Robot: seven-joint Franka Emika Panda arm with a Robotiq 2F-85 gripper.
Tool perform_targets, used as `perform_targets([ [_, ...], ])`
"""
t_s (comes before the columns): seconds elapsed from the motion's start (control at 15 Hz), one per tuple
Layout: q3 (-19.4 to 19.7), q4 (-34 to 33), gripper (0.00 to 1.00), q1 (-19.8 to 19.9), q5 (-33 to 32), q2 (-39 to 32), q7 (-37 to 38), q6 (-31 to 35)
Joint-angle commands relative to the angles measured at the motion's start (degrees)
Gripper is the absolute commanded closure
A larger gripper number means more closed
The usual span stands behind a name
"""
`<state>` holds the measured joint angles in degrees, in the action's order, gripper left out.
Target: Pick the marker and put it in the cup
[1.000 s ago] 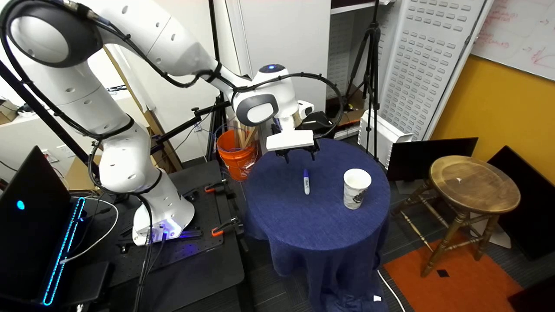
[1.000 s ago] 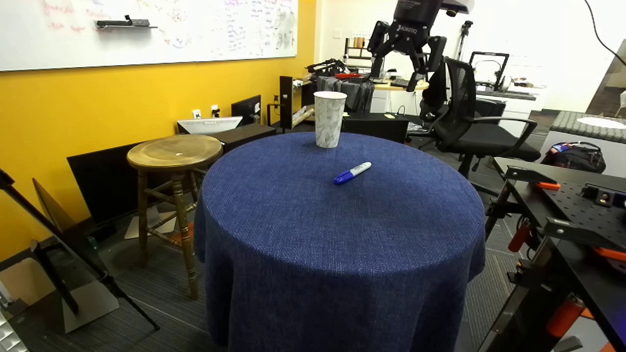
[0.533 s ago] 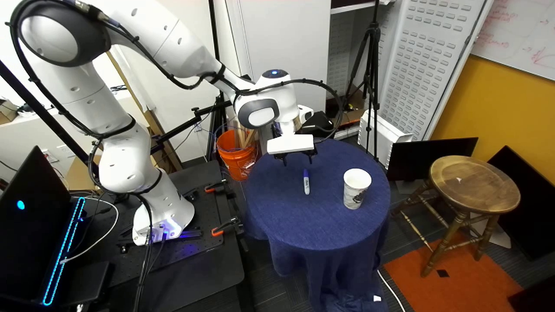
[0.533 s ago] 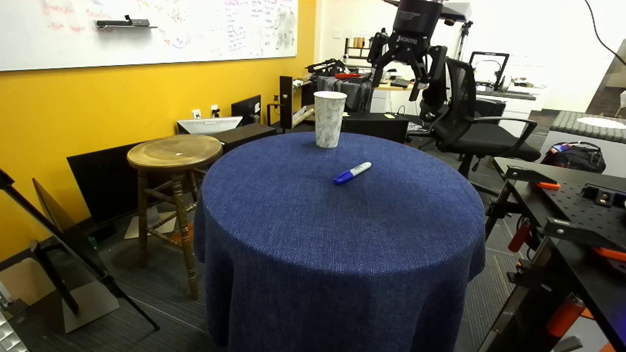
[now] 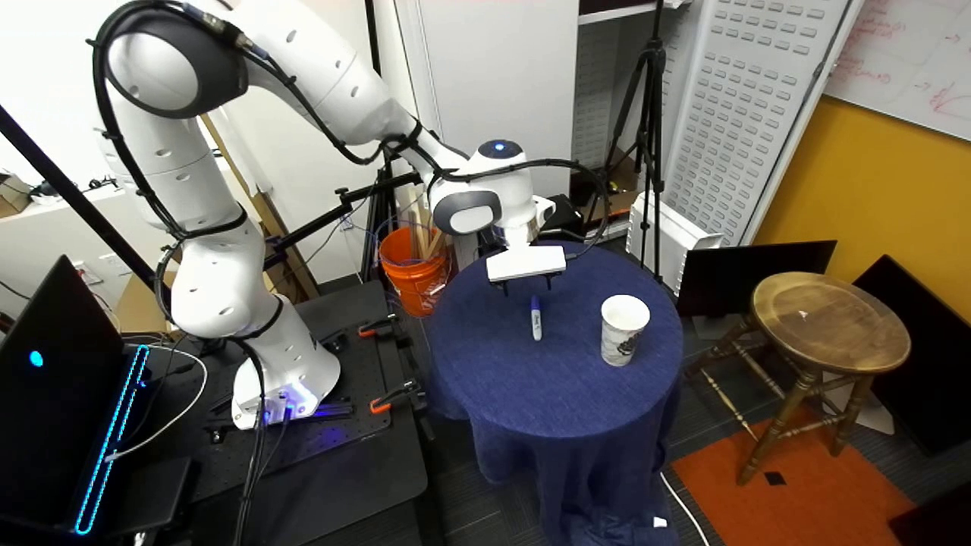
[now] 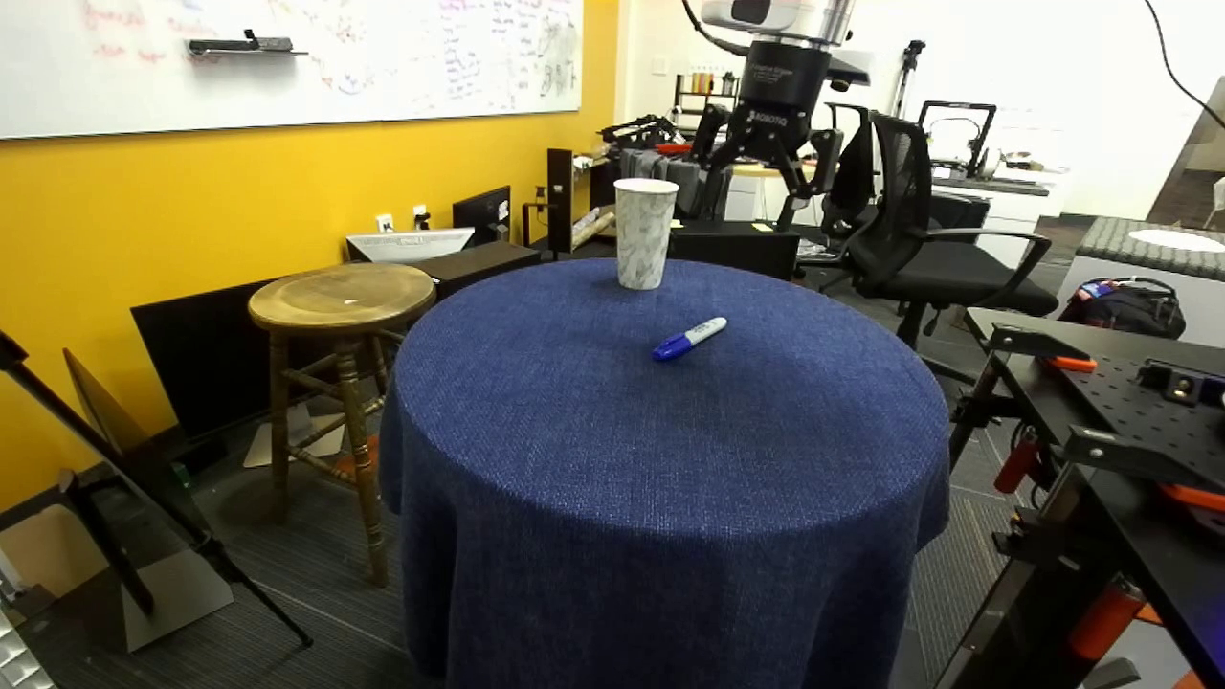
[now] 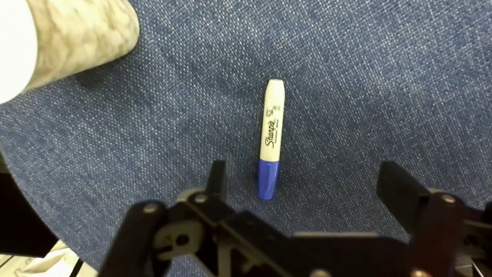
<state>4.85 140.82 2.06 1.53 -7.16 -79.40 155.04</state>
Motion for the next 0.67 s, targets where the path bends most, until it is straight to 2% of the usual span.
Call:
perform_targets([
  [0.0,-3.64,-4.01,0.0,2.77,3.39,-5.39,-4.23,3.44],
  [0.27,-6.85,-6.35,0.0,4.75,3.37,-10.13,-2.65,7.83],
  [0.6,-12.37,-8.43,0.0,9.02,5.82,-14.58,-2.98,8.59],
])
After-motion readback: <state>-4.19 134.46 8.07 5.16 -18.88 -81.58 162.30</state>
